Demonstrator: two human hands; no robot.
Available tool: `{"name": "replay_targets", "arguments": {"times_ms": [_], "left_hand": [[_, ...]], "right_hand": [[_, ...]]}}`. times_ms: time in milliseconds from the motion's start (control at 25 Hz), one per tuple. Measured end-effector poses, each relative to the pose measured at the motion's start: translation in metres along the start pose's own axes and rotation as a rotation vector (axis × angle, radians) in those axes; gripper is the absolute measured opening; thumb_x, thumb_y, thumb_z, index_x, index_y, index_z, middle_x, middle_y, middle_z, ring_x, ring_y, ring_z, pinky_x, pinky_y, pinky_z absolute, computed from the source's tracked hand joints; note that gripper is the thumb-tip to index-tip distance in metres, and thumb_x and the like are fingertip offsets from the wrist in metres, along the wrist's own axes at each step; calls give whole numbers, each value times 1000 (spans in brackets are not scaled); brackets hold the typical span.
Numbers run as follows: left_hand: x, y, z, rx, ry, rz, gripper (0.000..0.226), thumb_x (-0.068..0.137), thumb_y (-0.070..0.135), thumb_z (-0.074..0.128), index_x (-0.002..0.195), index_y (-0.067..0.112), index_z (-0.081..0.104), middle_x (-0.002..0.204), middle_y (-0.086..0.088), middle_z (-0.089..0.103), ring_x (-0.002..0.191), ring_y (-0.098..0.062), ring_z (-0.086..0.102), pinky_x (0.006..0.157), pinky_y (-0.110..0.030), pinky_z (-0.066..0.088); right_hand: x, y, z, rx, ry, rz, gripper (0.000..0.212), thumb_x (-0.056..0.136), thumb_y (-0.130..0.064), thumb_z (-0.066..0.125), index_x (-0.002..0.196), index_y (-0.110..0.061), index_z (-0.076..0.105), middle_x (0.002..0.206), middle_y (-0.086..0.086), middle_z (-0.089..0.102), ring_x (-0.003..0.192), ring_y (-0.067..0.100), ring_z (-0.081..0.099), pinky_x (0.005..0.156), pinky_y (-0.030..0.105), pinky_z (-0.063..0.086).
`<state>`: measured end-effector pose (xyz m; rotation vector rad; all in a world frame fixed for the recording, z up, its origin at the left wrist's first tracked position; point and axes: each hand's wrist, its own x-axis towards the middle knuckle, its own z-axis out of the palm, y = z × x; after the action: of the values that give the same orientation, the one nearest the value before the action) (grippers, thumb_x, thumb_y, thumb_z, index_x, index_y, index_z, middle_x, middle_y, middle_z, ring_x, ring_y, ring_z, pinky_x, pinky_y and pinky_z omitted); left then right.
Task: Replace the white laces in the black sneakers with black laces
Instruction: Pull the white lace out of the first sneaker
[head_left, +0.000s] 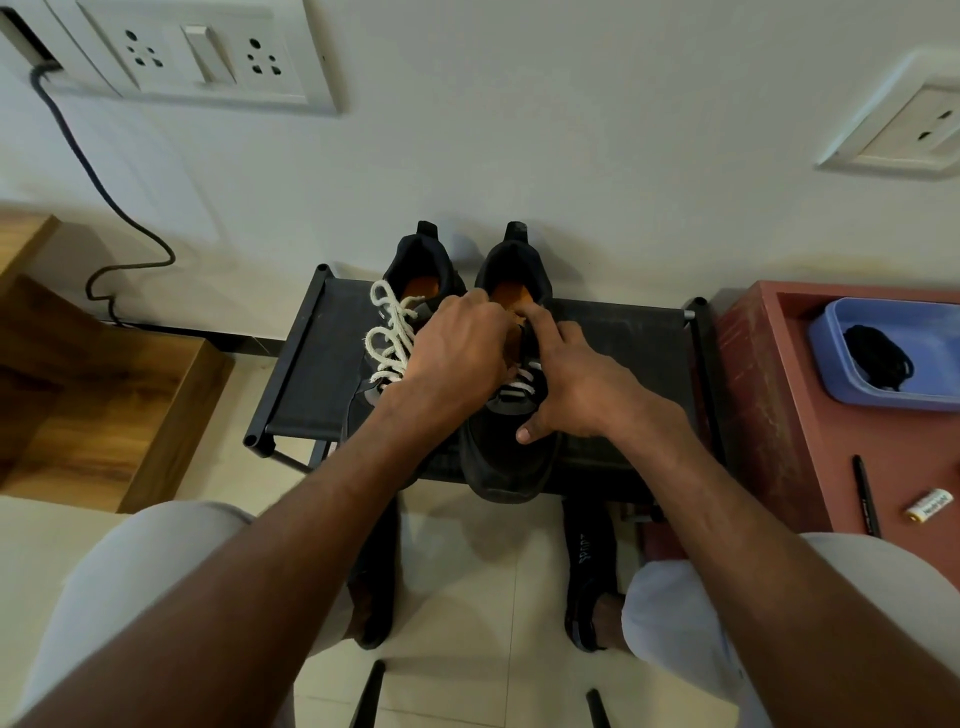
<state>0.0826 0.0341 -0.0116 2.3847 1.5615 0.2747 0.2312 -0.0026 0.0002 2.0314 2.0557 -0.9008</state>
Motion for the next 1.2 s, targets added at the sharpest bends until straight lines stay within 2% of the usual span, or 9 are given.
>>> {"name": "replay_targets", "arguments": {"times_ms": [160,320,400,440,560,720,920,1040,1200], "left_hand": [[1,5,-12,-436,13,-248,10,87,18,80,78,16,76,74,8,70,68,-6,66,66,-25,56],[9,-1,-42,-1259,227,-624,18,104,5,54,89,4,64,94,-13,71,88,-24,74,76,-38,63],[10,-5,-49,-1650,269,-742,15,108,4,42,102,1,55,98,-15,69,90,-30,76,66,-33,63],[8,-4,-48,-1612,271,-735,13,108,4,40,104,3,52,93,-12,67,83,-27,76,59,-29,59],[4,-1,-28,-768,203,-440,10,101,3,47,101,10,55,86,-5,65,66,-14,63,51,-22,47],[3,5,-6,-199,-68,-70,12,93,11,65,99,15,75,88,-1,68,80,-17,64,59,-22,37],[0,-1,0,-75,-122,-99,18,89,29,75,105,24,79,91,2,73,82,-18,68,68,-32,55],[4,2,-5,-177,-135,-151,17,90,18,68,99,25,82,83,4,71,71,-14,64,55,-22,42],[2,5,-17,-146,-247,-105,35,96,10,54,113,29,77,90,6,67,67,-8,55,53,-22,34]], "right_hand": [[-1,0,-1,-18,-10,24,144,66,-33,99,159,-44,-10,165,7,19,133,43,54,98,60,54],[-2,1,0,-12,7,35,142,66,-32,98,159,-41,-8,165,8,20,132,44,55,99,61,53],[0,-1,1,-10,12,39,142,66,-31,99,159,-42,-8,165,8,20,132,44,55,98,61,53],[0,-1,1,-9,12,36,142,66,-30,99,159,-43,-7,164,8,21,131,44,55,98,61,53],[-1,-1,1,-1,17,31,142,64,-30,100,158,-44,-6,163,7,23,129,44,57,96,62,54],[-2,0,1,-1,21,27,142,63,-32,100,157,-46,-6,161,7,25,128,44,58,95,61,55],[-2,-1,2,-5,20,27,139,64,-33,99,153,-50,-5,159,7,25,127,44,58,95,62,55],[-2,-1,2,1,16,32,138,65,-32,99,155,-49,-5,161,7,23,128,45,57,96,63,54],[-2,-1,1,13,13,38,138,65,-31,99,154,-50,-5,159,7,24,127,43,57,96,62,55]]}}
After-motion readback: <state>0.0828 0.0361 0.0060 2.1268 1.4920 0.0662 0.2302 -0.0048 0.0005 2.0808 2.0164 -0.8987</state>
